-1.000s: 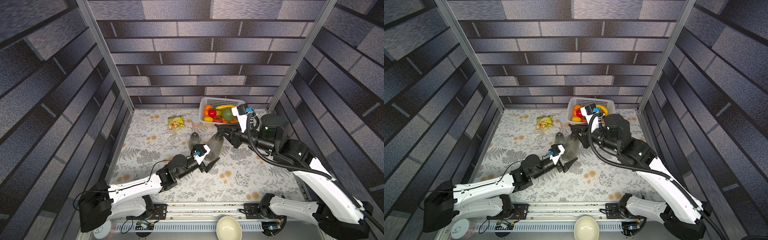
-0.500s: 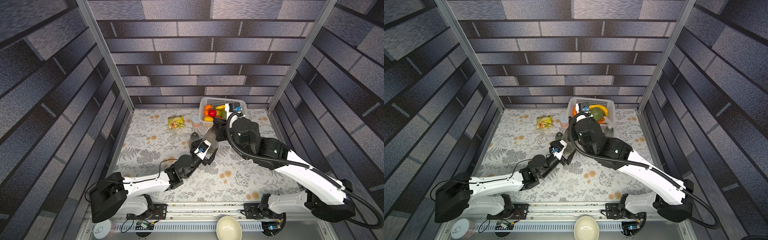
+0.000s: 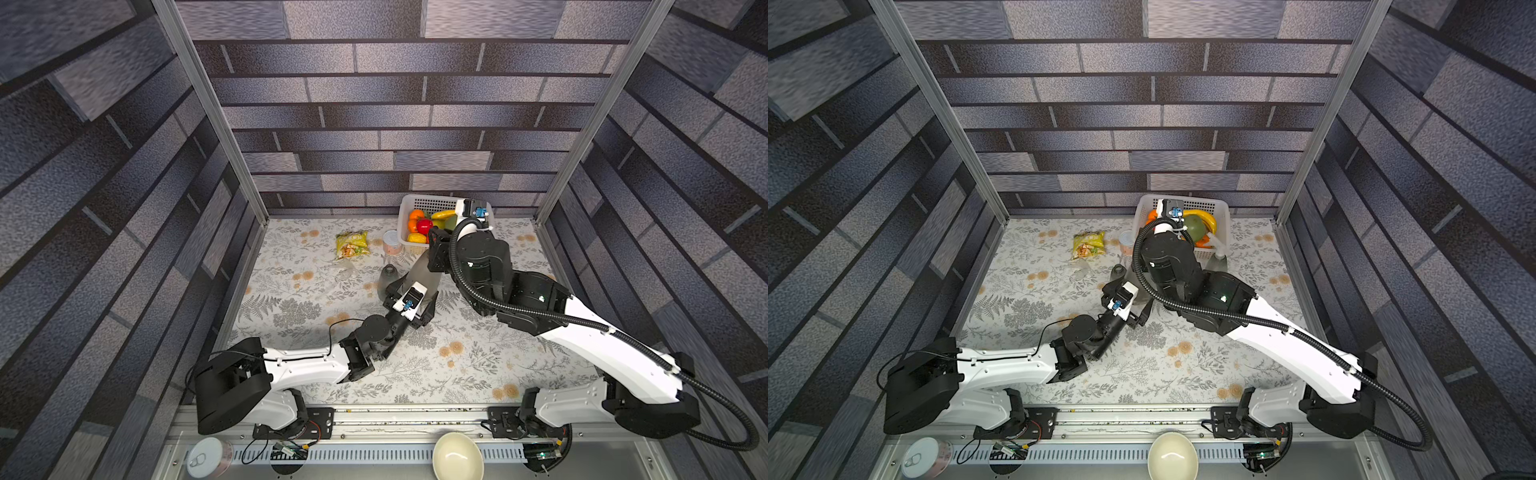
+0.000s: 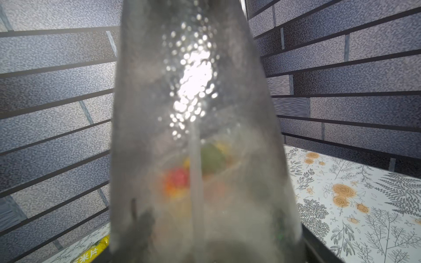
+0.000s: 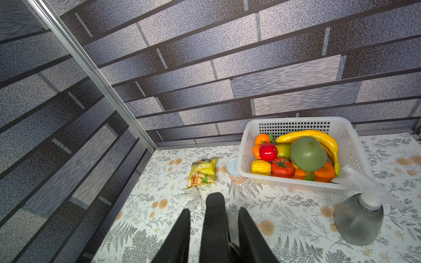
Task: Attach spray nozzles to spray bottles
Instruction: Screw the spray nozzle on the spray bottle.
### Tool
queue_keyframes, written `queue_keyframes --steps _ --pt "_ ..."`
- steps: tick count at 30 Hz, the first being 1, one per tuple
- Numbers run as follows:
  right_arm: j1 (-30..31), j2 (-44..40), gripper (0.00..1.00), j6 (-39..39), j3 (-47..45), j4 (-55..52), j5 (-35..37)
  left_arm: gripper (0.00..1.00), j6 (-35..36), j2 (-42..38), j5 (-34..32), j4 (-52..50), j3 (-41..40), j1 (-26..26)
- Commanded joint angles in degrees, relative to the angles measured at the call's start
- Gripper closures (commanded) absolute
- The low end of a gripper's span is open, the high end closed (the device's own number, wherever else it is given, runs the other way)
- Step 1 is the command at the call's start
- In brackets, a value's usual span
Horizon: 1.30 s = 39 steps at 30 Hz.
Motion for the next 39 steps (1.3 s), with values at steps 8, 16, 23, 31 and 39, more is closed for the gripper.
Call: queue_keyframes --steps 8,16,23,31,39 --pt "0.74 -1.65 0.56 -0.63 -1.50 -1.23 -5.89 0.32 3.29 -2.40 6.63 11.65 -0.43 -1.85" --pt "2.19 -2.64 0.49 -1.75 0.16 -1.83 -7.76 0.32 2.37 -2.49 6.79 12.25 -0.69 -0.56" --pt "2.98 -4.22 0.45 -2.59 -0.19 -1.97 -8.77 0.32 0.99 -3.36 7.86 12.62 -1.56 0.69" --pt "4.69 -3.90 0.38 -4.72 2.05 -2.78 -11.07 0.31 -1.91 -4.25 9.40 11.52 -2.18 2.45" --pt "4.96 -3.48 0.32 -7.73 5.02 -3.74 -10.53 0.31 -3.59 -4.42 10.72 10.88 -2.71 2.60"
